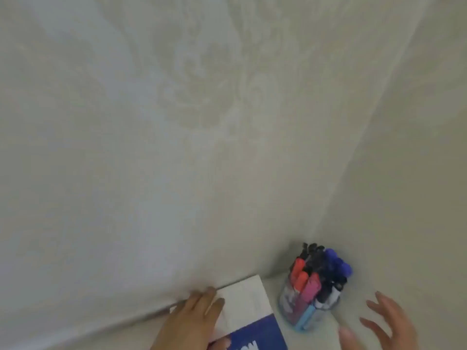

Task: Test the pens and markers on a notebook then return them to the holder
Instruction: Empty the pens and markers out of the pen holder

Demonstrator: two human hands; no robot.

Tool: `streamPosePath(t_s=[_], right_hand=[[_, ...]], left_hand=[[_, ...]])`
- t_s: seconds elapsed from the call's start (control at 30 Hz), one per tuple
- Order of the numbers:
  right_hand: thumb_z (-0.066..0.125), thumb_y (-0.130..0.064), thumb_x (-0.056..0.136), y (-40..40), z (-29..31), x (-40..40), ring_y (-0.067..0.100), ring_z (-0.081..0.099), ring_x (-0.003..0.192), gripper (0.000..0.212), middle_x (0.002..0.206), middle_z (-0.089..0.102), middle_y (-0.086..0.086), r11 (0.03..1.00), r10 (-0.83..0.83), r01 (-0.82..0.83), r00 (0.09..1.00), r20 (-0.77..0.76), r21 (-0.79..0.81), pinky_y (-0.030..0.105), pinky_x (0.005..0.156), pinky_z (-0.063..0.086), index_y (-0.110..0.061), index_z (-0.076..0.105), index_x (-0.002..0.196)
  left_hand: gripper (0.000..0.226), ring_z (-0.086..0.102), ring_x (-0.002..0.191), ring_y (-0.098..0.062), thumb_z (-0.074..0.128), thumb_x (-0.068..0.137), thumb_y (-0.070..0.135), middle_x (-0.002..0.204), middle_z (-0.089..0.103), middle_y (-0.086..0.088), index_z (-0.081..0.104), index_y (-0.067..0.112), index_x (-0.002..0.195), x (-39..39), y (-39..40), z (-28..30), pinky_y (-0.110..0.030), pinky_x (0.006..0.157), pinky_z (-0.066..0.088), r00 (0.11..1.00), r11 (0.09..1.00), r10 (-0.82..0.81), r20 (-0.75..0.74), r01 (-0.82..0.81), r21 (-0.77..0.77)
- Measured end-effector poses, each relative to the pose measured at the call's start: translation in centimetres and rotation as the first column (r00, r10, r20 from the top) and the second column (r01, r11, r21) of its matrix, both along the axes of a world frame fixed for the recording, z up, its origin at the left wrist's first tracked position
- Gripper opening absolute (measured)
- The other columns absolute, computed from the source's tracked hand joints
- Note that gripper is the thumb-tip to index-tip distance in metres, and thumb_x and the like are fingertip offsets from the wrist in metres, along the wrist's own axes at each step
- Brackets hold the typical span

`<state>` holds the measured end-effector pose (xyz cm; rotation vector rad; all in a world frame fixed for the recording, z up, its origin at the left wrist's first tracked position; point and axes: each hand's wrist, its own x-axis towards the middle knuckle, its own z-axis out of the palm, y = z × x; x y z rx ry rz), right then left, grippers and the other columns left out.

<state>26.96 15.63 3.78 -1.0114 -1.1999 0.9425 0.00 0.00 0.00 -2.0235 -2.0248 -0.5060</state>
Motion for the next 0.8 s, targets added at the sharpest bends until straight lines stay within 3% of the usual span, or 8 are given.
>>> streamPosePath(t_s=[0.03, 0.07, 0.13, 0.23, 0.4, 0.63, 0.73, 0.8], right_hand=[[0.076, 0.005, 0.069, -5.1, 3.8, 4.2, -0.007, 0.063, 0.086, 0.053, 0.094, 0.068, -0.021, 0.999, -0.034, 0.035, 0.990, 0.138, -0.004, 0.006, 0.051, 0.049, -0.048, 0.075, 0.072], [0.086, -0.010, 0.045, -5.2, -2.9, -0.9, -0.006, 0.060, 0.095, 0.053, 0.103, 0.066, -0.021, 0.999, -0.034, 0.033, 0.996, 0.086, 0.015, 0.003, 0.059, 0.050, -0.041, 0.075, 0.086], [0.088, -0.015, 0.034, -5.5, -5.6, 1.7, -0.015, 0.050, 0.110, 0.107, 0.126, 0.048, -0.035, 0.994, 0.082, -0.107, 0.892, 0.445, 0.031, 0.000, 0.081, 0.044, -0.048, 0.048, 0.128], [0.098, -0.027, 0.043, -5.2, -7.2, -0.8, -0.004, 0.053, 0.119, 0.129, 0.136, 0.045, -0.030, 0.970, 0.223, -0.241, 0.923, 0.313, 0.021, 0.016, 0.098, 0.046, -0.049, 0.021, 0.144], [0.096, -0.024, 0.050, -2.4, -6.5, -2.8, 0.010, 0.069, 0.097, 0.104, 0.118, 0.064, -0.012, 0.989, 0.115, -0.137, 0.953, 0.280, 0.061, 0.046, 0.090, 0.055, -0.032, 0.034, 0.134], [0.097, -0.028, 0.047, -6.0, -5.7, -1.0, 0.001, 0.067, 0.088, 0.101, 0.110, 0.063, -0.015, 0.972, 0.147, -0.204, 0.918, 0.369, 0.119, 0.028, 0.075, 0.059, -0.029, 0.038, 0.130], [0.095, -0.024, 0.051, -8.6, -4.5, 1.0, -0.006, 0.065, 0.085, 0.094, 0.108, 0.061, -0.018, 0.927, 0.236, -0.345, 0.840, 0.490, 0.145, 0.010, 0.065, 0.052, -0.039, 0.040, 0.125], [0.093, -0.040, 0.047, -9.9, -3.7, 2.1, 0.002, 0.063, 0.095, 0.100, 0.114, 0.060, -0.013, 0.913, 0.169, -0.361, 0.761, 0.626, 0.192, 0.020, 0.079, 0.054, -0.045, 0.039, 0.130]], left_hand=[[0.074, 0.066, 0.087, -0.018, 0.045, 0.058, 0.077, 0.116, 0.060, 0.003, 0.053, 0.027, 0.112, 0.3, 0.1, -1.1, -0.036, 0.067, 0.054, 1.000, 1.000, 0.000, -0.011, 0.000, -0.025], [0.076, 0.061, 0.095, -0.020, 0.047, 0.061, 0.078, 0.119, 0.061, 0.001, 0.056, 0.026, 0.115, 0.8, 0.1, -2.4, -0.041, 0.077, 0.046, 0.999, 0.999, -0.014, -0.037, 0.013, -0.034], [0.074, 0.050, 0.105, -0.022, 0.048, 0.068, 0.078, 0.124, 0.062, -0.001, 0.060, 0.026, 0.119, 0.7, -0.3, -4.9, -0.040, 0.084, 0.033, 0.993, 0.997, -0.031, -0.110, 0.038, 0.061], [0.069, 0.045, 0.107, -0.021, 0.041, 0.075, 0.079, 0.125, 0.058, 0.002, 0.059, 0.031, 0.121, 0.1, -1.6, -5.5, -0.037, 0.084, 0.030, 0.986, 0.994, -0.087, -0.144, 0.096, 0.058], [0.023, 0.051, 0.081, -0.011, 0.049, 0.086, 0.046, 0.106, 0.055, 0.013, 0.052, 0.044, 0.108, 2.6, -6.1, -5.9, -0.028, 0.068, 0.038, 0.936, 0.953, -0.262, -0.237, 0.290, 0.091], [0.017, 0.048, 0.072, -0.011, 0.041, 0.096, 0.034, 0.102, 0.057, 0.014, 0.053, 0.040, 0.107, 7.5, -9.5, -3.5, -0.022, 0.058, 0.045, 0.882, 0.922, -0.386, -0.272, 0.382, -0.069], [0.048, 0.049, 0.109, -0.005, 0.056, 0.084, 0.062, 0.126, 0.047, 0.023, 0.046, 0.042, 0.126, 7.8, -9.2, 0.1, -0.026, 0.091, 0.044, 0.947, 0.950, -0.280, 0.154, 0.297, -0.098], [0.054, 0.049, 0.115, -0.003, 0.060, 0.078, 0.065, 0.125, 0.044, 0.026, 0.047, 0.041, 0.125, 8.4, -7.6, 1.3, -0.026, 0.098, 0.042, 0.811, 0.982, -0.179, 0.557, 0.110, 0.155]])
